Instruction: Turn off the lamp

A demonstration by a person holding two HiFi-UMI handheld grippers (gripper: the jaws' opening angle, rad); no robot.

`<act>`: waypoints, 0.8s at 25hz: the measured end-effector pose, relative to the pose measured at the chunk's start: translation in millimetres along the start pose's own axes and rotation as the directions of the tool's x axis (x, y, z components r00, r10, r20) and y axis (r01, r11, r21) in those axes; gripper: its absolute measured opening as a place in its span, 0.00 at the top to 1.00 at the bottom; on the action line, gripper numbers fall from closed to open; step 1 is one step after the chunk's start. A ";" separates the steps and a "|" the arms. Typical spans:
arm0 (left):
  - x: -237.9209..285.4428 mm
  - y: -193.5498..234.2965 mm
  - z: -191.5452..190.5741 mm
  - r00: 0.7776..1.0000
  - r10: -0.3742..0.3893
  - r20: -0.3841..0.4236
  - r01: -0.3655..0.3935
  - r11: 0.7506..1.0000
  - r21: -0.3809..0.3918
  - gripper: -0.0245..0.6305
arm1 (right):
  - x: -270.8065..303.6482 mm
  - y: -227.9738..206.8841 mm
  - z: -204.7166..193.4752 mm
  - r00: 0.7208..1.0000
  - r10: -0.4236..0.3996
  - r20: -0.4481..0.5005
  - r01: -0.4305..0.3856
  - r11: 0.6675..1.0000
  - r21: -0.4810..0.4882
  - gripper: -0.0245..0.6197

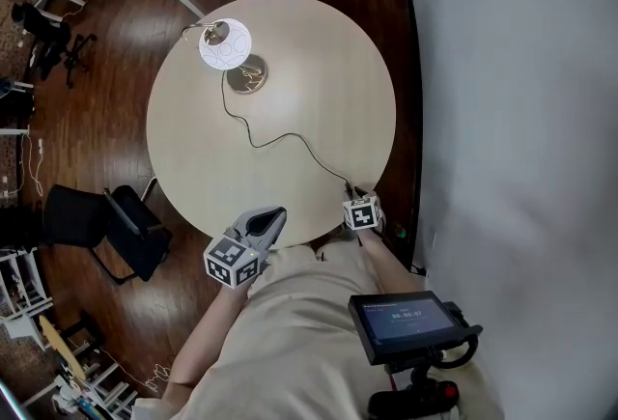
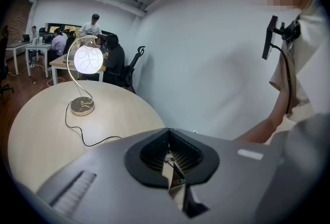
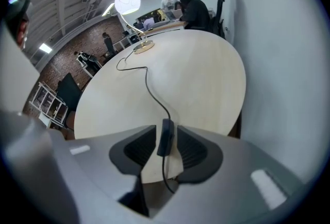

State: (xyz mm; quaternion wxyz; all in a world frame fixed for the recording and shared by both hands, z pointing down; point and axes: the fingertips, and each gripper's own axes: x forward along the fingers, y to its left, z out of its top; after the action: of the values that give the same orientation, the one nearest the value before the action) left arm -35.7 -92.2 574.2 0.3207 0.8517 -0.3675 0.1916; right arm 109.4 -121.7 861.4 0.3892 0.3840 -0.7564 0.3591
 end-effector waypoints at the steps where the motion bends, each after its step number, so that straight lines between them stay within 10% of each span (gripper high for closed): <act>1: -0.5 -1.7 -1.6 1.000 -0.003 -0.003 0.003 1.000 0.008 0.96 | 4.3 -1.2 -2.6 1.000 0.002 -0.002 -0.002 1.000 0.016 0.76; 20: 1.9 -9.5 -6.5 0.999 -0.032 -0.020 0.033 0.998 0.052 0.96 | 17.8 1.2 -2.9 0.999 -0.025 0.040 0.023 0.999 0.043 0.82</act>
State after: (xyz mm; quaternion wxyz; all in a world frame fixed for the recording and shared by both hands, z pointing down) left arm -27.9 -83.7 576.2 0.3049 0.8638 -0.3454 0.2040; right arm 102.0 -124.1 877.7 0.3699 0.4086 -0.7516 0.3625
